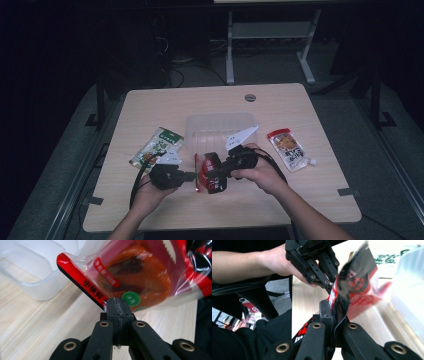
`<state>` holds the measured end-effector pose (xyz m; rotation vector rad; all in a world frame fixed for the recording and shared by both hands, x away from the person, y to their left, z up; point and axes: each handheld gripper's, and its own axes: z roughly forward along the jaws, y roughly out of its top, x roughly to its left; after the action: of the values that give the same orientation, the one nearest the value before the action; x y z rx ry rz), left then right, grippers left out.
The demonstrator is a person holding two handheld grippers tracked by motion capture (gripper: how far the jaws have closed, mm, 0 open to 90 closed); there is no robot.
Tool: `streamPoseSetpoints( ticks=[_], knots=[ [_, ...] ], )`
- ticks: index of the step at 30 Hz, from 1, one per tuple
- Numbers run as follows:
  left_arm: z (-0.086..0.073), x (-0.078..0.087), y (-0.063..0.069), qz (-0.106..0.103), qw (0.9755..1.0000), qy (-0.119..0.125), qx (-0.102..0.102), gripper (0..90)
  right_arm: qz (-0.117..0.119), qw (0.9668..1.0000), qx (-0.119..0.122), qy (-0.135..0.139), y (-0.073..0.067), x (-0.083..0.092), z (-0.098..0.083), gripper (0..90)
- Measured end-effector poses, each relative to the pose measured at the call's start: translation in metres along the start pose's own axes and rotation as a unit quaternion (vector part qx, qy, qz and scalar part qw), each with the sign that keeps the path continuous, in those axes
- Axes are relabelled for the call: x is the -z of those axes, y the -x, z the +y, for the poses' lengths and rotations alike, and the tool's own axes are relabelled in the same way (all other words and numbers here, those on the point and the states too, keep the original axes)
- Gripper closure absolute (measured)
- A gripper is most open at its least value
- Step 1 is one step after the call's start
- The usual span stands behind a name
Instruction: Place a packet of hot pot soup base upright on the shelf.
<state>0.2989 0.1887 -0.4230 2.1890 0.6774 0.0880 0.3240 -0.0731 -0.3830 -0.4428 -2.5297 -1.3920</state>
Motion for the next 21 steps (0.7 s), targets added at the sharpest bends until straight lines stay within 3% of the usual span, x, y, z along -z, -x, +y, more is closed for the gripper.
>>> streamPoseSetpoints(
  ticks=[6,10,21],
  knots=[
    [-0.005,0.013,-0.002,-0.007,1.0,0.002,0.006,89.6,-0.006,0.9998,0.005,0.016,0.001,0.013,0.004,90.0],
    [-0.012,0.02,-0.003,-0.009,0.9999,-0.005,0.013,84.6,-0.011,0.9995,0.005,0.03,0.002,0.021,0.008,90.0],
    [-0.021,0.017,-0.006,-0.006,0.9991,-0.037,0.019,57.2,-0.042,0.9979,0.005,0.05,0.013,0.036,0.022,90.0]
  ],
)
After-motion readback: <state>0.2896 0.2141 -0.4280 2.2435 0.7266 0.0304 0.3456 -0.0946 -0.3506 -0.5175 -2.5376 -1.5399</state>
